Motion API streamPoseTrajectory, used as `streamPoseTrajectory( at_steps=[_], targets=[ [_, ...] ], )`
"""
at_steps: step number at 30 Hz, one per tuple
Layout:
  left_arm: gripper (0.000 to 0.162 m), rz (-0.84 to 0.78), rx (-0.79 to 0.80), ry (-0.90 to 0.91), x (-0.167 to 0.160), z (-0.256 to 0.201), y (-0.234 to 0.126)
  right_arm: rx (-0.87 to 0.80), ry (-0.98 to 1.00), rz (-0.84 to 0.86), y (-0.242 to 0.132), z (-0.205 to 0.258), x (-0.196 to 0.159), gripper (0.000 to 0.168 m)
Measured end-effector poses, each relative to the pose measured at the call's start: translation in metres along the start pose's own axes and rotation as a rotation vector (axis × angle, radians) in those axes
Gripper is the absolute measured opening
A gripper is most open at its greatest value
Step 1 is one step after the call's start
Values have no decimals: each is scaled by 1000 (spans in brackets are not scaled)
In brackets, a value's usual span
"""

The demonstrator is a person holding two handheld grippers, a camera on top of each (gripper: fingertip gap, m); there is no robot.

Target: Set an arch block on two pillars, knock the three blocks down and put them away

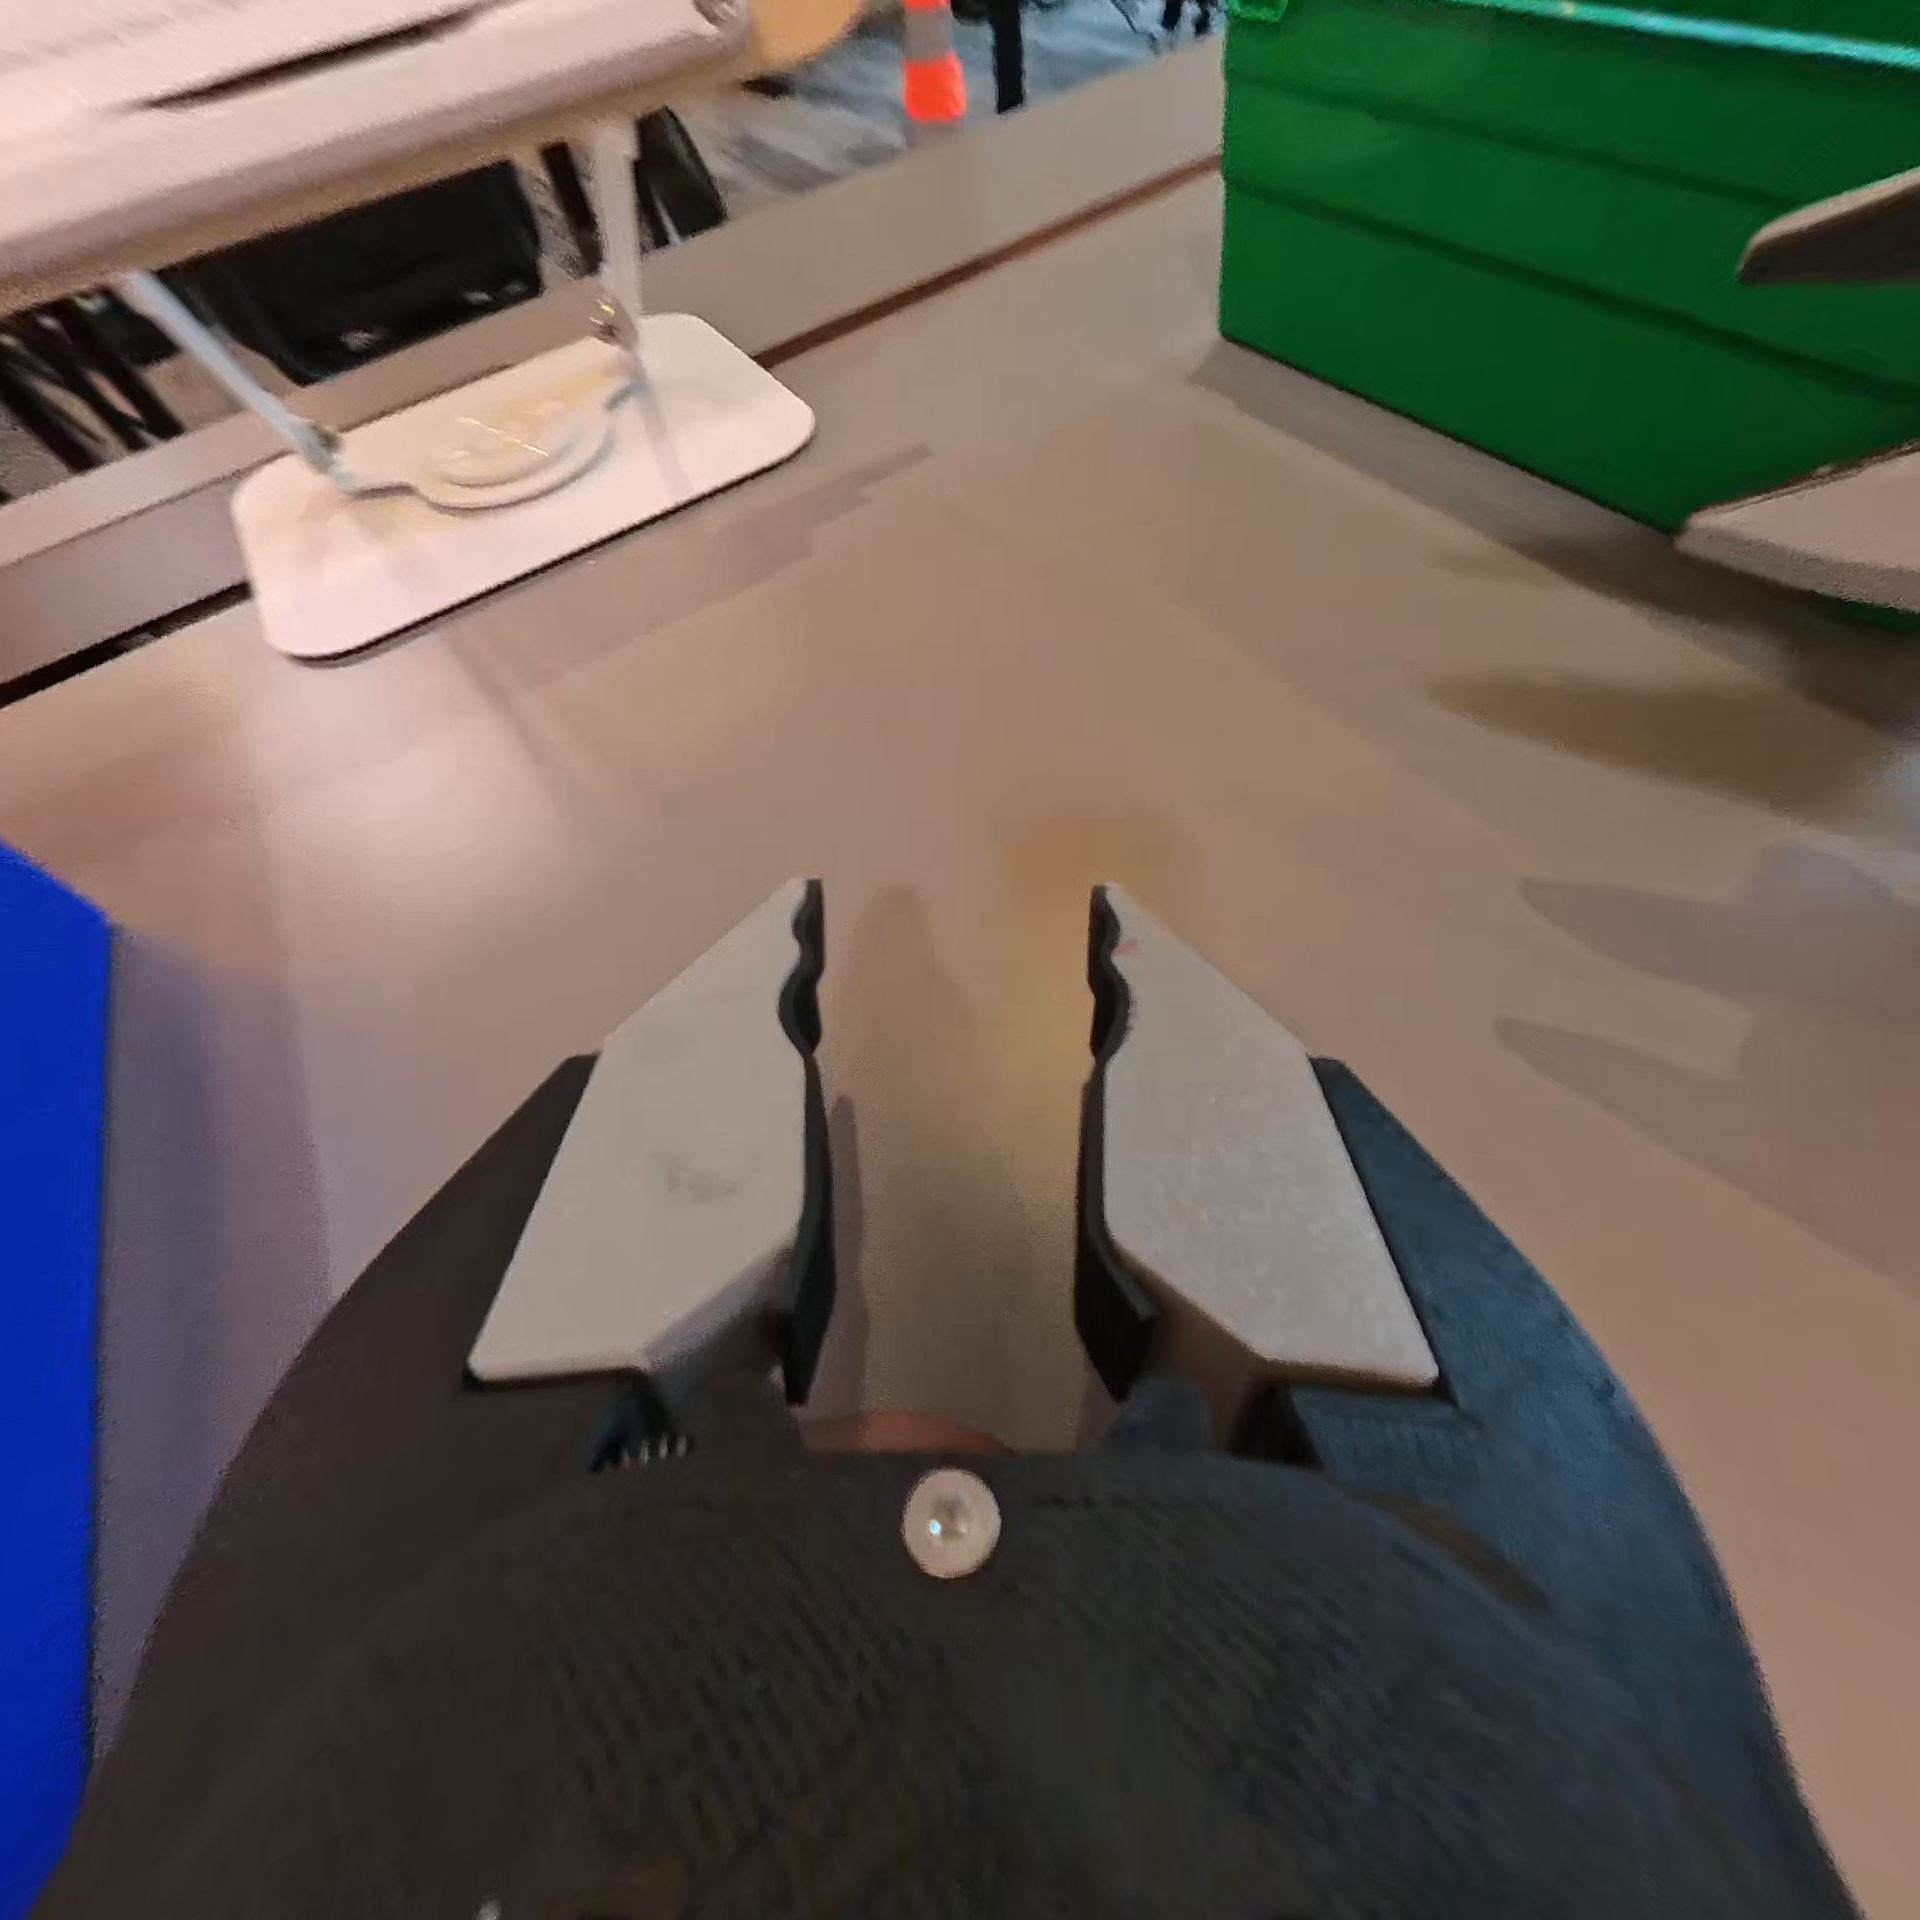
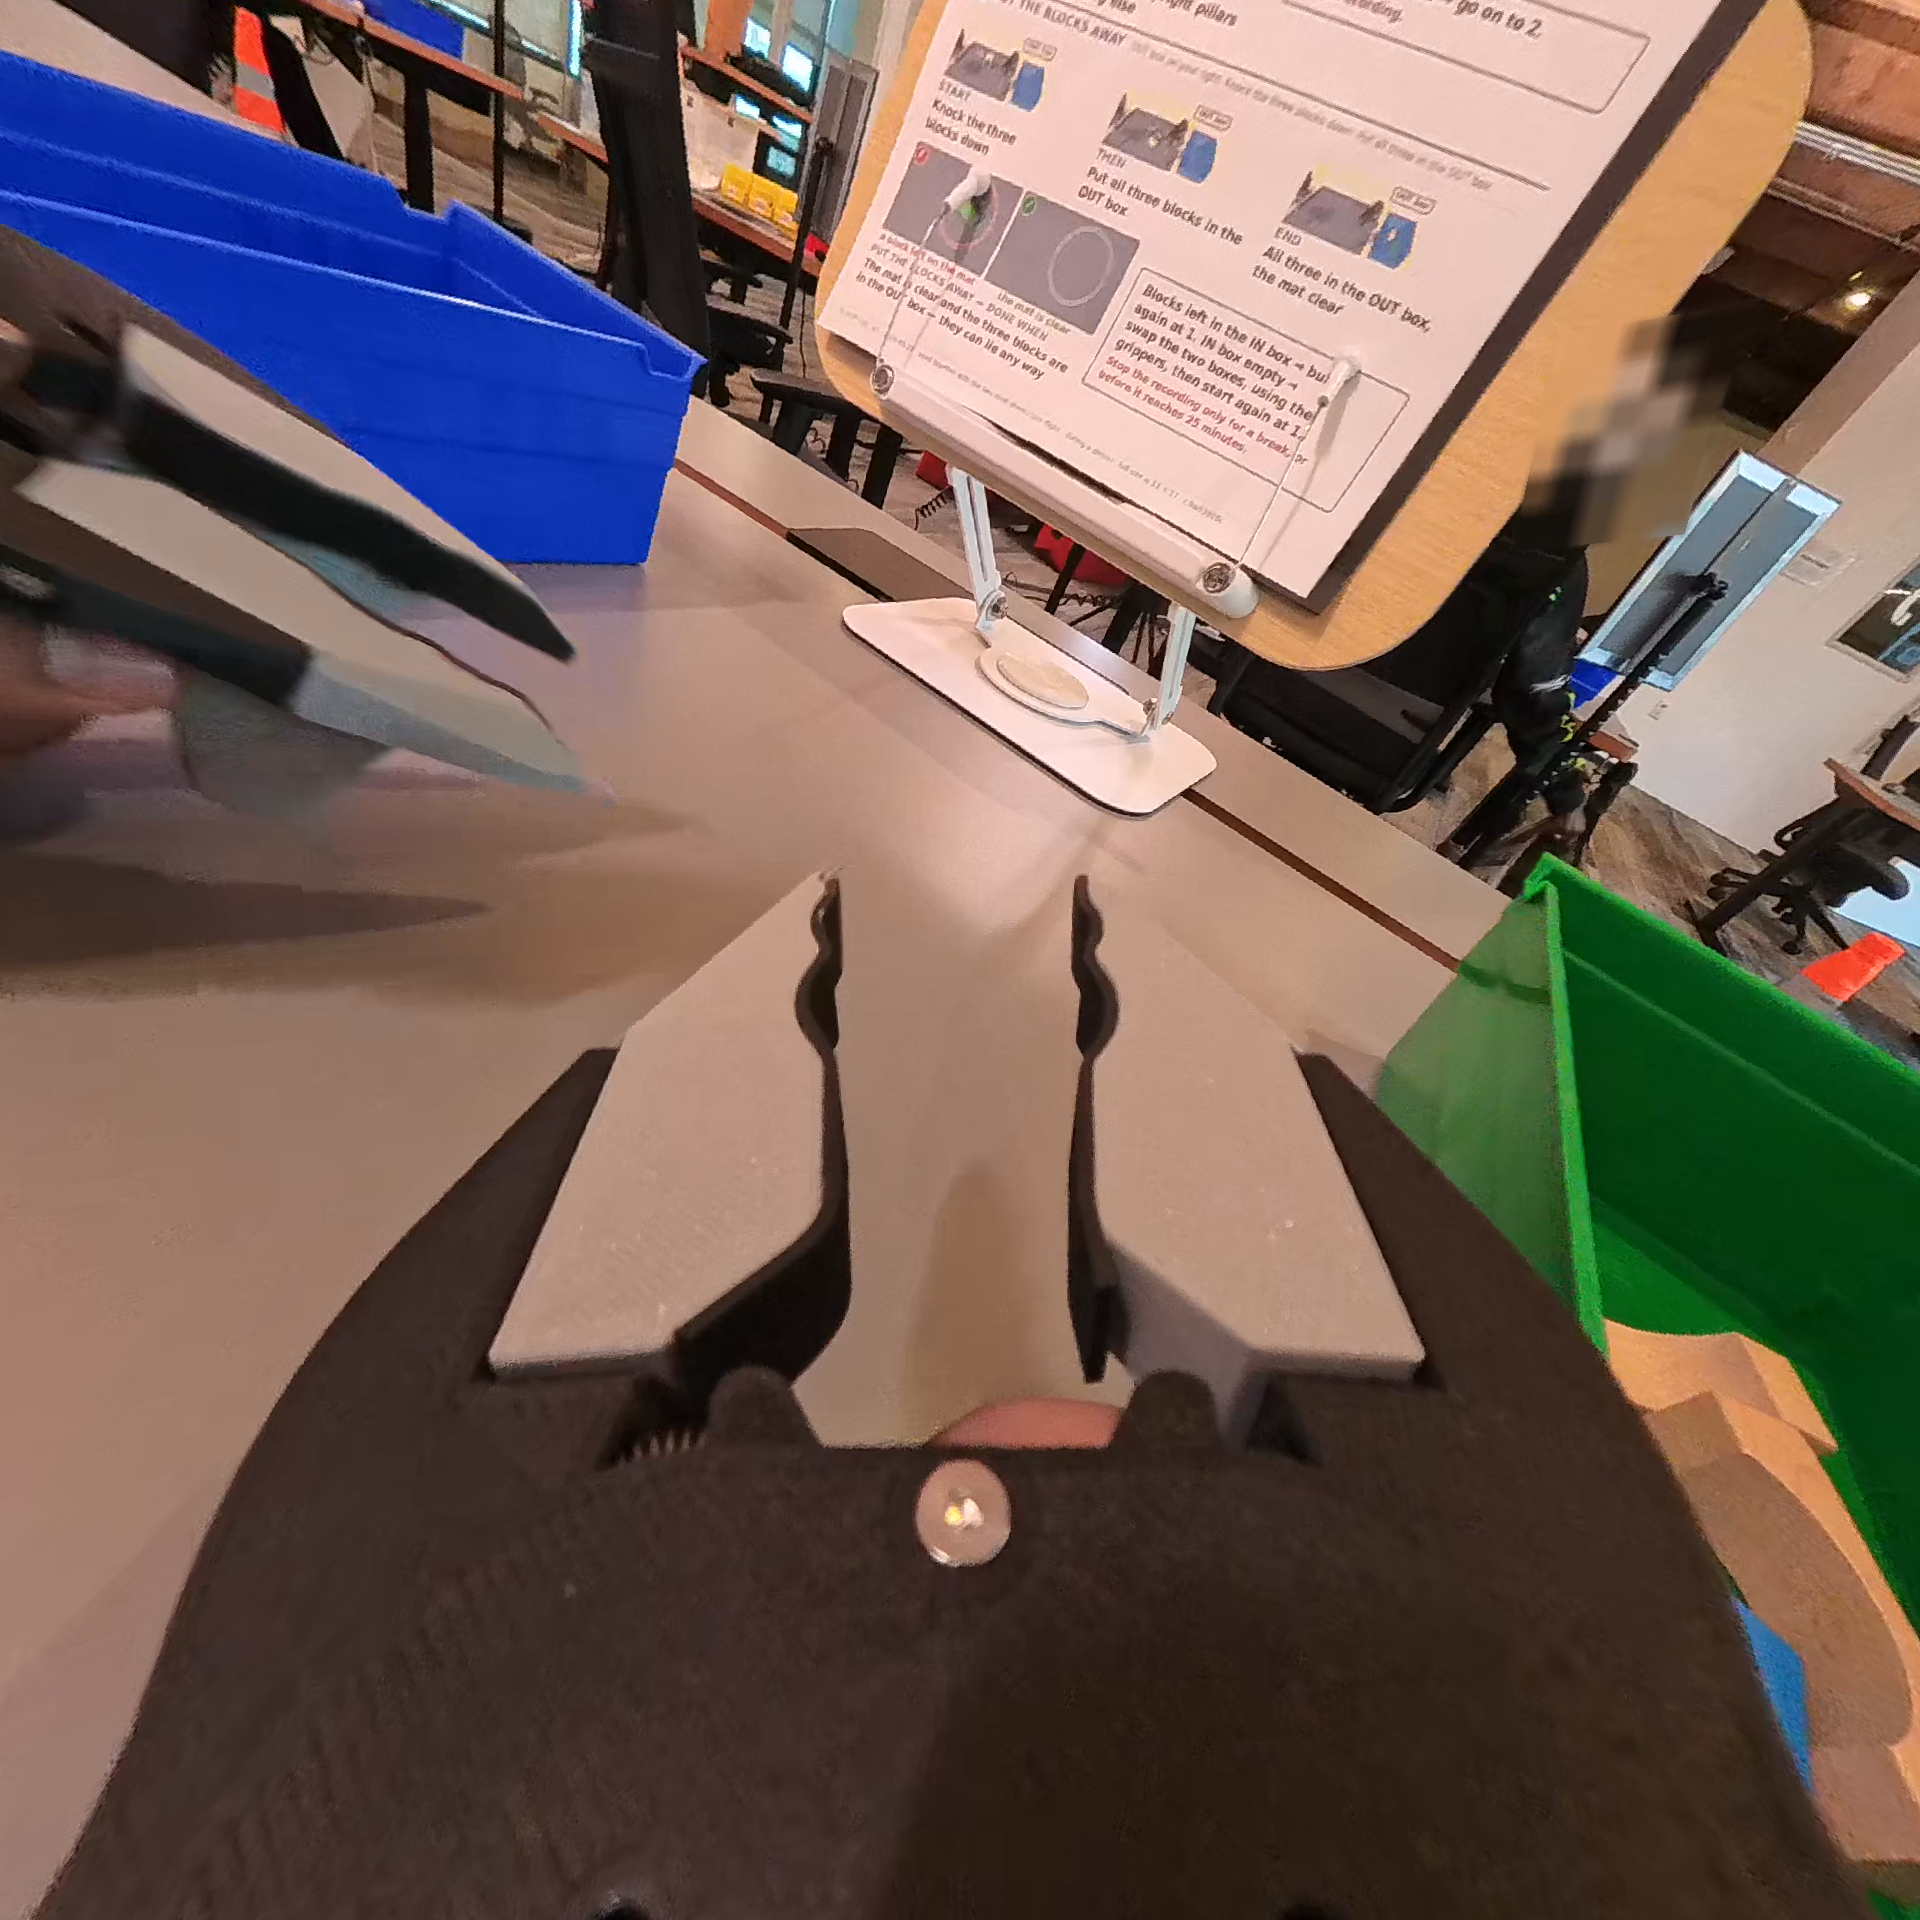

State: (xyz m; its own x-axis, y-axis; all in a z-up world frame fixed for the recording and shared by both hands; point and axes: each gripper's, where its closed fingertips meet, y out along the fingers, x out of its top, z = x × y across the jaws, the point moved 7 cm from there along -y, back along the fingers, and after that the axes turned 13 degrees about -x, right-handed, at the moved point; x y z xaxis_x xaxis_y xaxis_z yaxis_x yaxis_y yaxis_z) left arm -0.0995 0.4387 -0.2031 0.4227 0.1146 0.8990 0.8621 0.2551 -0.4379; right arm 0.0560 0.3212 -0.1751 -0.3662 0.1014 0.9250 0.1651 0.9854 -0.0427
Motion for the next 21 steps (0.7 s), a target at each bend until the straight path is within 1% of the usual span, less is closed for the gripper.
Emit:
streamPoseTrajectory(
  at_steps=[3,5,7,9,10,12,13,15,16,17,18,19,20,21],
  targets=[
    [58,-91,76,14,-1,-6,-41,0,7,-17,-2,0,2,43],
    [61,-134,199,54,-7,-4,-77,-5,20,-24,-3,-2,3,44],
    [62,-142,314,54,-18,6,-113,-29,35,-34,-6,-7,4,45],
    [66,-119,372,12,-33,21,-141,-63,56,-47,-9,-13,6,47],
    [70,-102,375,-8,-39,28,-151,-90,73,-55,-12,-17,7,48],
    [33,-103,338,-57,-45,42,-162,-150,115,-70,-20,-27,9,51],
    [21,-106,304,-86,-46,47,-164,-190,143,-70,-24,-33,9,54],
    [13,-108,278,-144,-43,54,-164,-250,210,-65,-37,-43,9,65],
    [12,-115,281,-185,-40,54,-166,-274,222,-65,-46,-46,8,67],
    [23,-135,264,-208,-35,50,-170,-302,221,-59,-54,-49,6,69],
    [52,-170,261,-207,-30,44,-175,-330,214,-53,-64,-53,3,69],
    [82,-204,300,-193,-27,42,-182,-360,204,-47,-72,-57,0,69],
    [92,-216,344,-163,-27,40,-187,-391,187,-29,-78,-63,-3,69],
    [88,-205,376,-130,-28,41,-189,-434,166,12,-81,-70,-7,69]
  ],
)
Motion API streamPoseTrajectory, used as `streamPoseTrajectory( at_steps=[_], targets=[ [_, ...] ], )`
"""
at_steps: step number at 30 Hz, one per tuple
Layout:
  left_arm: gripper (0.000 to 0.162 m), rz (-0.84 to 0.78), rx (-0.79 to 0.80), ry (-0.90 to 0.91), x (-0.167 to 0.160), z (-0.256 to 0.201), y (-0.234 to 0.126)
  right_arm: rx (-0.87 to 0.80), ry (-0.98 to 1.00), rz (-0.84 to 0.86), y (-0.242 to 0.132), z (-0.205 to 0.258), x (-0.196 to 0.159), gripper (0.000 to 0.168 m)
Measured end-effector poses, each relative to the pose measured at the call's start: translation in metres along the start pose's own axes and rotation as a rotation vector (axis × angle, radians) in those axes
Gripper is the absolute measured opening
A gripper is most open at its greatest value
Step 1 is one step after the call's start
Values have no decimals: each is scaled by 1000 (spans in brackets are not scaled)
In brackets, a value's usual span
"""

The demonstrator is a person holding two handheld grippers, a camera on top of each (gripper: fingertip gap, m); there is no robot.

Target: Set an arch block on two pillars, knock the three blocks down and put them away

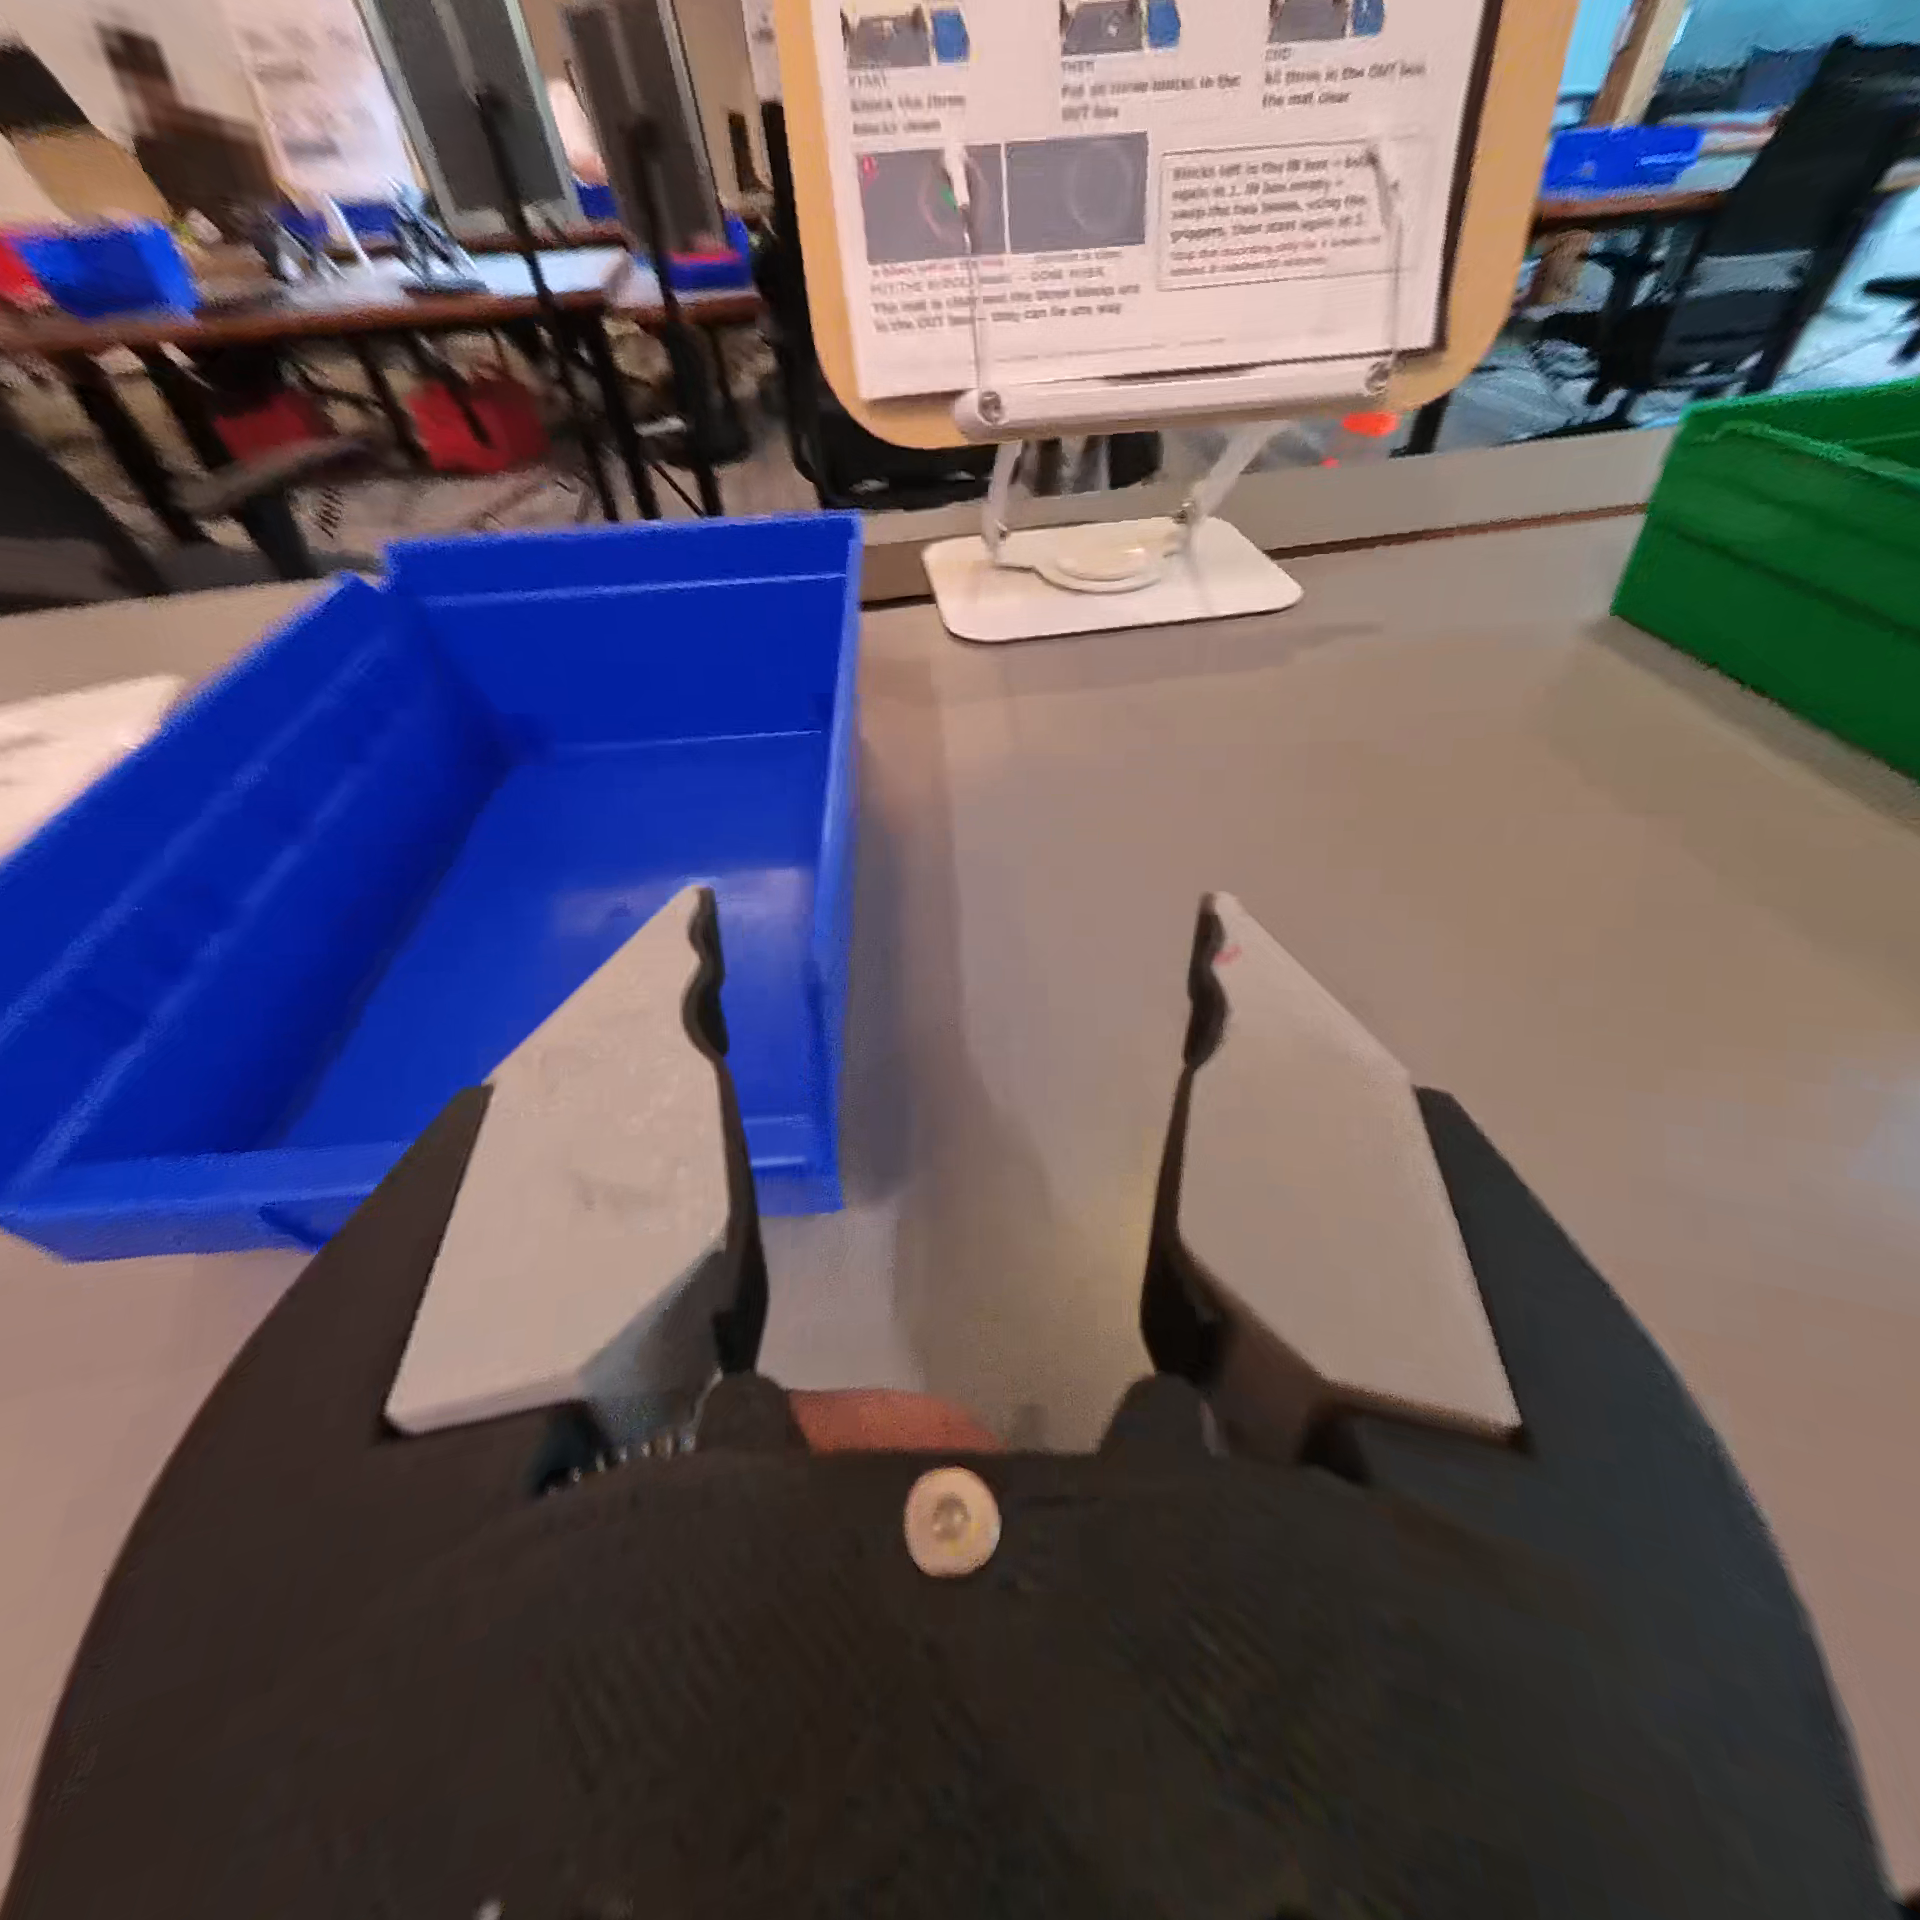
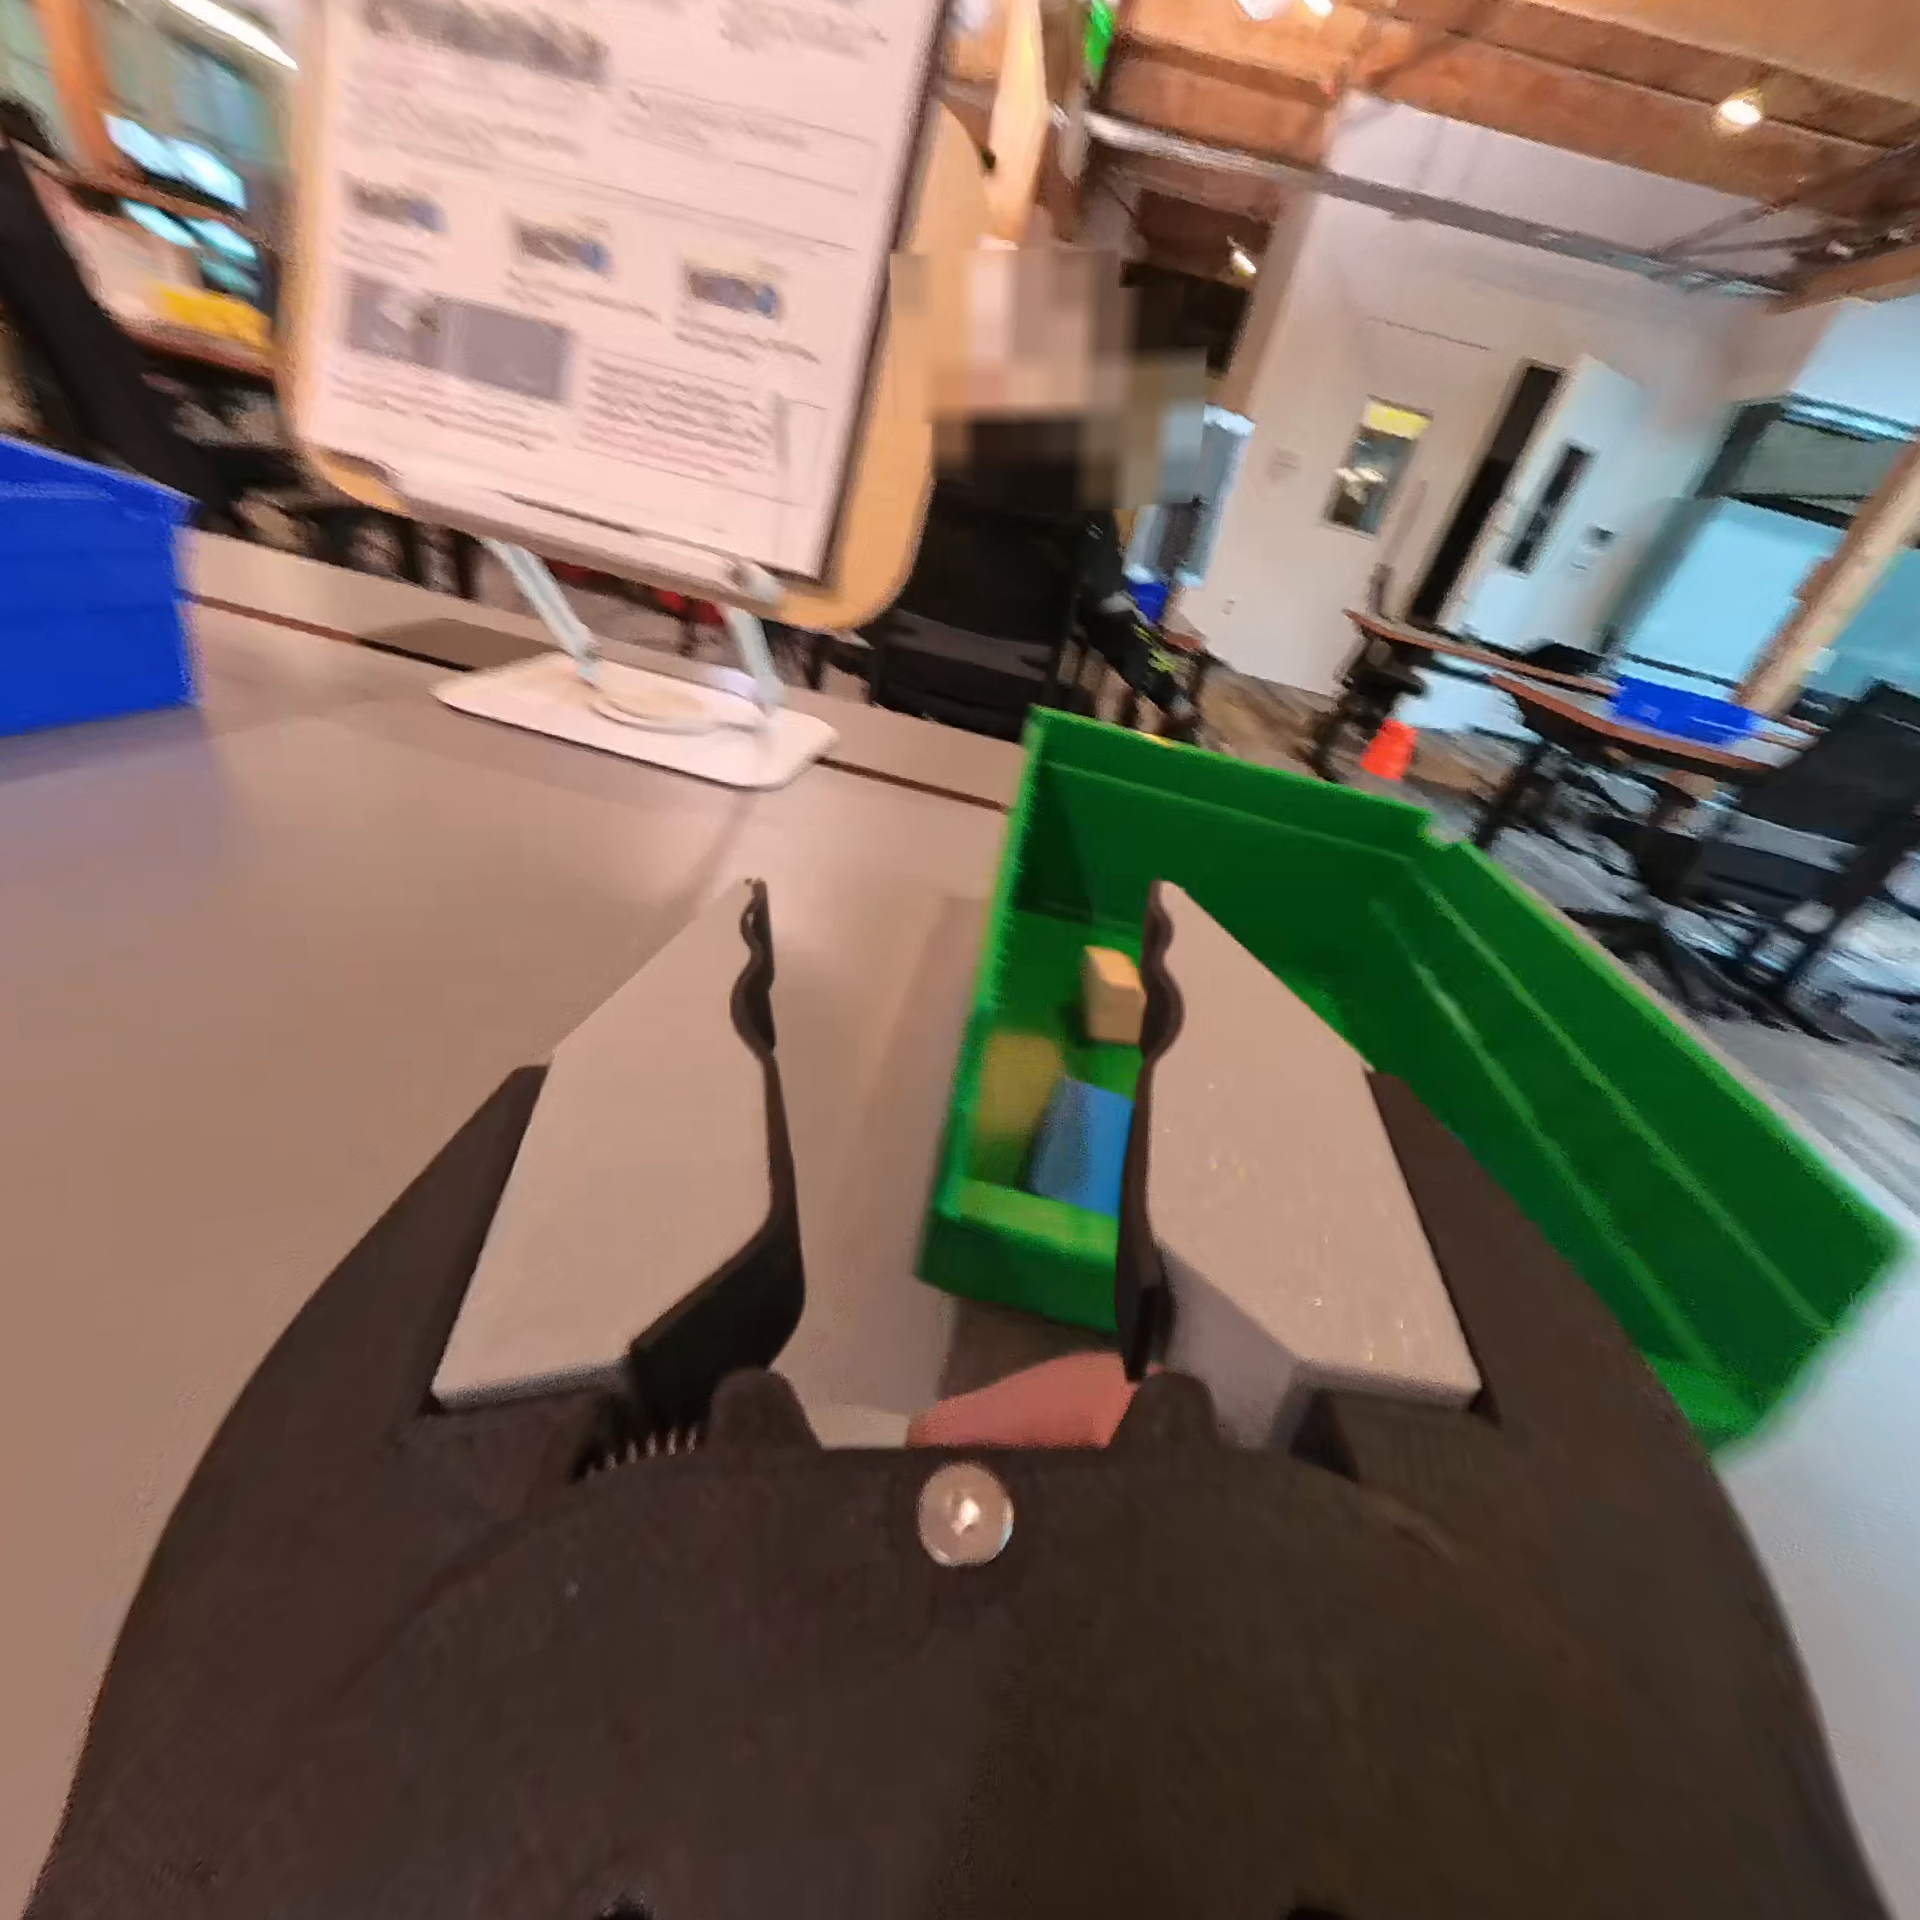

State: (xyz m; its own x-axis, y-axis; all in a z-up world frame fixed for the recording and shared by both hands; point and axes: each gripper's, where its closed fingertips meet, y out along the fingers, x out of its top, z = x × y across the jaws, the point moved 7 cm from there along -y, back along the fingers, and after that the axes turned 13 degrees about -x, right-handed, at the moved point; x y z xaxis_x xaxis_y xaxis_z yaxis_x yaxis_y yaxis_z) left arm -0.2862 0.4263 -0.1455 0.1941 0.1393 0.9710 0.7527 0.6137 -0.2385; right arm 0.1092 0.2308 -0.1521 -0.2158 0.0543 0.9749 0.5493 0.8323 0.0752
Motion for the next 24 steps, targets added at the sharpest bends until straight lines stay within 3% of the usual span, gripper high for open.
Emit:
streamPoseTrajectory(
  at_steps=[4,5,6,7,8,9,12,16,20,24],
  targets=[
    [87,148,125,52,-25,30,25,-85,-53,202,23,-18,-22,96],
    [79,188,112,41,-30,36,36,-79,-59,280,32,-18,-31,98],
    [60,217,81,39,-33,39,45,-70,-70,347,40,-18,-38,95],
    [11,230,55,58,-34,41,51,-7,-86,402,46,-13,-46,73],
    [3,238,48,78,-33,44,55,133,-63,433,48,-3,-49,33],
    [3,249,48,78,-31,47,56,171,-21,469,49,0,-48,12],
    [3,156,74,87,-12,56,40,107,-165,467,48,7,-44,7],
    [1,1,85,54,17,65,4,187,-159,443,35,54,-30,12],
    [2,-102,107,94,50,62,-34,297,-150,437,16,131,-9,15],
    [2,-171,91,140,83,48,-66,436,-168,425,0,237,12,20]
  ],
)
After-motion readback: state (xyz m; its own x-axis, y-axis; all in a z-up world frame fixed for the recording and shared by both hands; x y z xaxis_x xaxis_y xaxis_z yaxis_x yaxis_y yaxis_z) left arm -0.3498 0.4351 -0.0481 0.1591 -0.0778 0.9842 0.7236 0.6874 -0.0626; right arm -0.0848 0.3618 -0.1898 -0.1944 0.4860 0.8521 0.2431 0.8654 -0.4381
